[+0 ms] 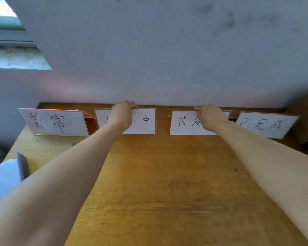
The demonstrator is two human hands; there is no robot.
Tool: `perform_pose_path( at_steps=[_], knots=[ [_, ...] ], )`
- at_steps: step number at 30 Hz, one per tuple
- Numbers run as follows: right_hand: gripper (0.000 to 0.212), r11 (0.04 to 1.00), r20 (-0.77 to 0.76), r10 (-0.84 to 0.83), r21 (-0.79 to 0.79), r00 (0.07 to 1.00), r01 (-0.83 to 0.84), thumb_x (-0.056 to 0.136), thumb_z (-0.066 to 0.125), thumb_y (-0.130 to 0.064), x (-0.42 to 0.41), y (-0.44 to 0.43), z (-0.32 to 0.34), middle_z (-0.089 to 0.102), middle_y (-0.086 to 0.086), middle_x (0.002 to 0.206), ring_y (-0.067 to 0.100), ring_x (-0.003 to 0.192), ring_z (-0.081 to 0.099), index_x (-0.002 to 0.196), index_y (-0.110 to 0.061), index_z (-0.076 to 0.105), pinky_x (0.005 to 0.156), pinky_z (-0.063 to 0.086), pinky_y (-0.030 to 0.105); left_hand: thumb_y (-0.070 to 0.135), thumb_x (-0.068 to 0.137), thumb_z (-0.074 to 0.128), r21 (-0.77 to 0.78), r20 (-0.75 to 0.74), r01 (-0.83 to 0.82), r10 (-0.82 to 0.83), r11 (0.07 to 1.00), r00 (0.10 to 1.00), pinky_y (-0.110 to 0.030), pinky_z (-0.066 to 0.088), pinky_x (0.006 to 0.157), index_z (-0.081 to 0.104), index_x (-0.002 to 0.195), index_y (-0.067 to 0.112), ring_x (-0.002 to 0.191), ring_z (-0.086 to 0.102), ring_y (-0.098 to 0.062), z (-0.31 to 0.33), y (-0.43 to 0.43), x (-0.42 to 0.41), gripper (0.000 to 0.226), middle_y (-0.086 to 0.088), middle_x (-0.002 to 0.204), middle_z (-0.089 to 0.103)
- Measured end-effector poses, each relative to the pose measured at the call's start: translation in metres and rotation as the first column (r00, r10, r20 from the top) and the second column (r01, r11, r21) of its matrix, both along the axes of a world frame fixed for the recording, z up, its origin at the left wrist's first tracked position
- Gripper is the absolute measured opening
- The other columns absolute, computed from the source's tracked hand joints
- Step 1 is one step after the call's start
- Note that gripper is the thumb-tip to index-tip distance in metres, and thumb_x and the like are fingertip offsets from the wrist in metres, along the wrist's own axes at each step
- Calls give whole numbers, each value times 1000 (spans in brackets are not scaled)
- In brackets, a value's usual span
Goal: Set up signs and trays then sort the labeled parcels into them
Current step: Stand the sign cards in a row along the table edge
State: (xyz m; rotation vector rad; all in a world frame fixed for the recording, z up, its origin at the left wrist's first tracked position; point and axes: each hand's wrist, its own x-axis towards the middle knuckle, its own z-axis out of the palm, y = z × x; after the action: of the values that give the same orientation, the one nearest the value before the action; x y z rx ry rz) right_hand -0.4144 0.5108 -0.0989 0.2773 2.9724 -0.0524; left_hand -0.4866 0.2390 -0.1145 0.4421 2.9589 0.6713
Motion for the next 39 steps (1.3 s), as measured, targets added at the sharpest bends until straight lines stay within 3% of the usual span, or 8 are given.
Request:
perform_pose_path(
  at_steps=[11,14,17,21,28,33,36,39],
  knots=[
    [30,999,-32,-1,-48,999,-1,96,44,-7,0,1,-5,65,16,111,34,96,61,122,-13,57,78,48,36,-13,88,40,36,21,48,-48,998,999,-34,47,84,63,113,11,104,53,-27,1,0,-7,42,-7,114,61],
    [31,998,-42,6,-63,999,-9,98,42,-14,3,-1,-2,63,17,118,35,103,59,127,-11,54,86,48,39,-9,90,41,13,36,59,-59,998,998,-39,44,93,61,117,13,107,52,-28,2,-1,-6,39,-8,118,60],
    [35,995,-143,5,-93,990,-19,100,40,-20,12,6,8,60,16,124,34,112,55,130,-7,51,94,45,41,1,93,47,-85,-25,85,-88,993,996,-40,19,115,49,132,16,121,46,-28,8,11,-1,42,-7,134,49],
    [36,995,-233,-84,-70,969,70,99,43,-16,33,43,26,56,13,130,33,120,48,133,-8,50,97,43,42,11,96,49,-61,-130,189,-195,980,972,-35,5,116,46,135,18,129,40,-24,25,65,18,40,-5,141,44],
    [45,978,-82,-207,21,975,210,96,48,-10,66,129,24,43,10,143,30,130,39,140,-13,39,103,38,42,7,93,51,-277,-64,462,-496,842,866,-36,24,107,36,141,14,122,42,-29,18,153,35,51,-9,136,45],
    [44,980,3,-181,82,983,180,93,48,-4,66,156,8,54,14,130,31,115,51,136,-14,44,93,48,42,-10,85,46,-263,-1,438,-455,859,891,-43,44,89,43,135,8,108,53,-35,5,176,35,53,-16,120,52],
    [47,977,-33,-148,152,988,151,89,51,2,66,161,1,63,13,115,30,100,61,132,-16,48,82,52,37,-15,81,45,-244,-10,426,-441,871,897,-40,44,84,44,133,8,104,55,-33,1,179,36,57,-16,117,53],
    [51,980,-49,-137,138,989,143,86,53,6,67,167,-2,63,14,115,31,101,61,131,-17,49,85,52,39,-16,81,43,-220,-12,415,-428,883,904,-39,42,83,44,134,9,105,56,-33,1,179,35,59,-15,120,53]
  ],
)
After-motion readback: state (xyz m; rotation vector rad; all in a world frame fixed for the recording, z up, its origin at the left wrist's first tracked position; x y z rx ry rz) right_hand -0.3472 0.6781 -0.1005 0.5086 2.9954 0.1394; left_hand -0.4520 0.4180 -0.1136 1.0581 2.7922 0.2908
